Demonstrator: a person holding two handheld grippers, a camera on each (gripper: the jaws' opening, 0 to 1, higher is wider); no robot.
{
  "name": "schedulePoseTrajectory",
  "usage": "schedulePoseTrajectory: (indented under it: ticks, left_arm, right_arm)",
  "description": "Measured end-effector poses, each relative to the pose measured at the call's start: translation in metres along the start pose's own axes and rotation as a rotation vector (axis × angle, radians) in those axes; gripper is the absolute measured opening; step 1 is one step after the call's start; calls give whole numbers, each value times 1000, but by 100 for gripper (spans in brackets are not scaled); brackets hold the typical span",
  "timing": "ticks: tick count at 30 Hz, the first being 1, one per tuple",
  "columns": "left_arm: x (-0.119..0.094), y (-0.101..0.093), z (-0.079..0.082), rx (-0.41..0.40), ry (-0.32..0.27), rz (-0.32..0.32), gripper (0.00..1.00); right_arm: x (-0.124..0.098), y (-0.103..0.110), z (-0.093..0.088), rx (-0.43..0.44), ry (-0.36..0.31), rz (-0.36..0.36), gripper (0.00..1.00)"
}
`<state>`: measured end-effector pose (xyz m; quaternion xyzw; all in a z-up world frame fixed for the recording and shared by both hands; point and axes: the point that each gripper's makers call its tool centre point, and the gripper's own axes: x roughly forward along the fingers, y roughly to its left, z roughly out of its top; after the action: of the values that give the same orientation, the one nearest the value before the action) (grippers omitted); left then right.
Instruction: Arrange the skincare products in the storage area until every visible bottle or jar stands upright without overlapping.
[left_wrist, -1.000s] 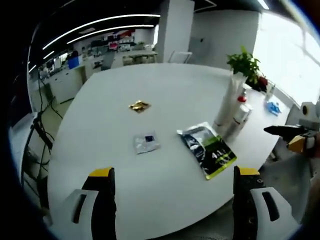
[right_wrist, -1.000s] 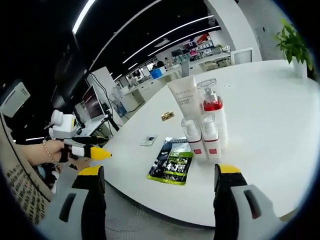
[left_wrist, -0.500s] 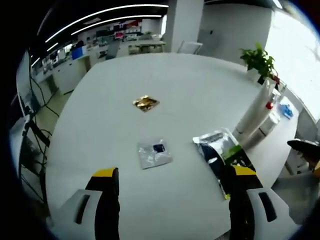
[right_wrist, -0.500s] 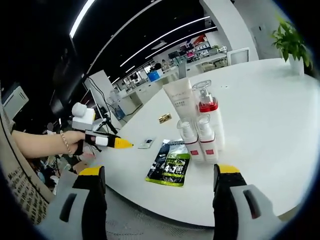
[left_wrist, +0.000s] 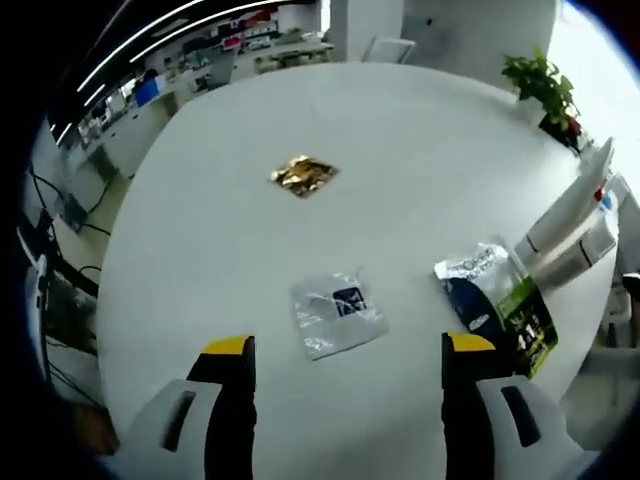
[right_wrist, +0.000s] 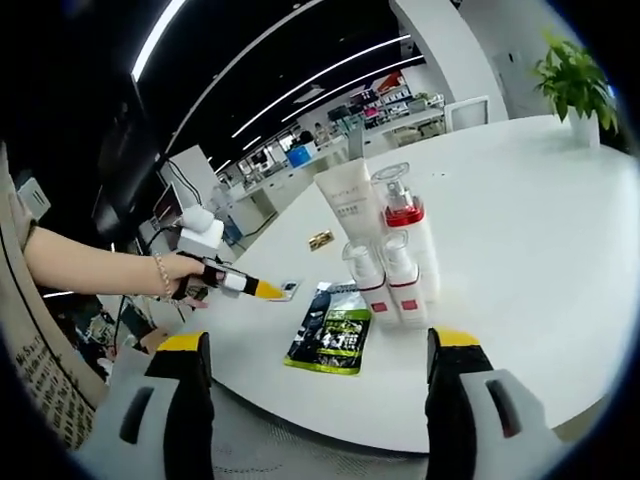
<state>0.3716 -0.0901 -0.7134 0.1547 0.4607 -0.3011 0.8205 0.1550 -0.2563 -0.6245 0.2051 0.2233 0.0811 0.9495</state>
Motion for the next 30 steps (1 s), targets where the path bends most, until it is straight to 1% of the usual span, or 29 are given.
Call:
schedulePoseTrajectory:
  ticks: [6, 10, 14, 19, 25, 27, 29, 30]
  left_arm:
    - [12, 4, -3, 13, 47, 6, 68]
    - [17, 6, -4, -6, 74, 0, 65]
    - [21, 7, -1, -13, 83, 1, 60]
    - [26, 8, -2, 23, 99, 10, 57]
    - [30, 9, -8, 17, 127, 12, 52]
    - [34, 11, -5, 14, 117, 11, 51]
    - [33, 12, -5, 15, 115, 11, 50]
    - [33, 13, -5, 14, 114, 12, 47]
  right_arm:
    - [0, -3, 0, 8, -1, -13, 89]
    - [-1, -5, 1, 15, -5, -25, 88]
    - [0, -6, 0, 17, -1, -29, 88]
    - [0, -6, 0, 16, 2, -33, 87]
    - [-1, -7, -1, 21, 5, -37, 87]
    - [0, -7, -1, 20, 7, -37, 87]
    - [0, -7, -2, 19, 8, -36, 87]
    - [0, -7, -2, 19, 9, -36, 87]
